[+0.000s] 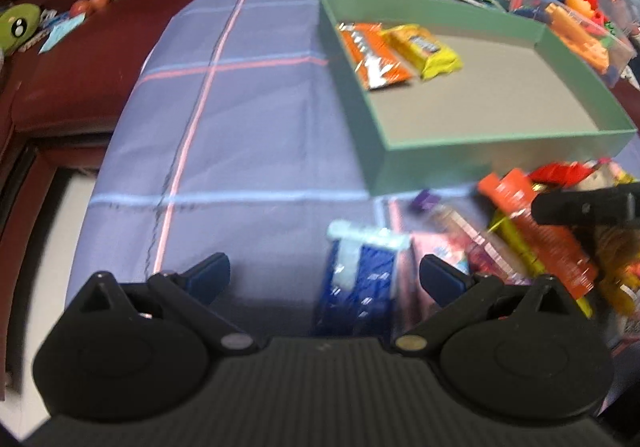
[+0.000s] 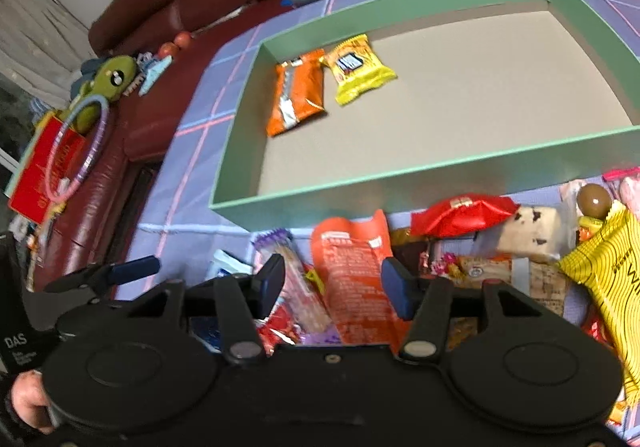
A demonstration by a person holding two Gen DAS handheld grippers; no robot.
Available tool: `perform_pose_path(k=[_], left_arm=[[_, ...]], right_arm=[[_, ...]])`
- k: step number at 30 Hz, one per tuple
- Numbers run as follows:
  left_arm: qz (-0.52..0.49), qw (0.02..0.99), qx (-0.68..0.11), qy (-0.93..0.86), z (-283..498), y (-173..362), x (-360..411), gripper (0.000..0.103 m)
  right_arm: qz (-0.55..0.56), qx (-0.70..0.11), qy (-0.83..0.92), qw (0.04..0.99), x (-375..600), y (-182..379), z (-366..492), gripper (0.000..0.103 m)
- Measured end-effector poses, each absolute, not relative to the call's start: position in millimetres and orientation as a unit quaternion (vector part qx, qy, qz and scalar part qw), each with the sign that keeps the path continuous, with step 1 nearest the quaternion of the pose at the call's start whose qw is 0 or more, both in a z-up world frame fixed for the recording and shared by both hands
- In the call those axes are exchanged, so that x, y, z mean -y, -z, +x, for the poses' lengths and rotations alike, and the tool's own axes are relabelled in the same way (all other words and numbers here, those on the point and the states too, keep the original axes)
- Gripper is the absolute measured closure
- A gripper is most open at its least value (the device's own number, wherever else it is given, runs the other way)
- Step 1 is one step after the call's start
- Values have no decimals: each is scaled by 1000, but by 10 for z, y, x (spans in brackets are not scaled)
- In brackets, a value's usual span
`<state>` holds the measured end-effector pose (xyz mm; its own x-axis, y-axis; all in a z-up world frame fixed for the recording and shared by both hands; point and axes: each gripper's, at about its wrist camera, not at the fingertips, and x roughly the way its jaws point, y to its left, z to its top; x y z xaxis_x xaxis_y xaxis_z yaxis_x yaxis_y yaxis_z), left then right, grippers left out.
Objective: Organize snacks
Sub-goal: 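Grasp the blue packet with the left tool while the right tool reaches the orange chip bag, then place the blue packet in the tray while the right tool drops the chip bag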
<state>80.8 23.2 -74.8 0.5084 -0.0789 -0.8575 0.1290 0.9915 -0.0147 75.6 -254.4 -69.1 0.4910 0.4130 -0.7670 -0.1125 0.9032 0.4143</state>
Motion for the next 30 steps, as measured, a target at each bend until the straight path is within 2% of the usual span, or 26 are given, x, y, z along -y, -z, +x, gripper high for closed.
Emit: perform_pose_path(k=[3,11,12,13,15,26,30], left_arm=[[33,868,-493,56,794,823,-268,1],[42,868,-489,78,757,912,-263,22],[44,870,-485,82,741,906,-251,32],[47,872,-479,88,727,892,-240,48],[49,874,-474,94,712,860,-233,66],[27,878,-469,88,687,863,-310,68],[10,879,-470,81,679,819,-354,69]], right_arm=[[148,-488,-150,847,2525,780,746,48],[135,-490,-154,848,2462,853,749,50],[133,-491,-157,846,2437,877,738,50],[127,-490,-157,848,2401,880,711,52],[115,-491,-161,849,2341,885,673,72],[159,-503,-169,832,2423,956,715,73],[160,-491,-169,839,2407,898,659,81]])
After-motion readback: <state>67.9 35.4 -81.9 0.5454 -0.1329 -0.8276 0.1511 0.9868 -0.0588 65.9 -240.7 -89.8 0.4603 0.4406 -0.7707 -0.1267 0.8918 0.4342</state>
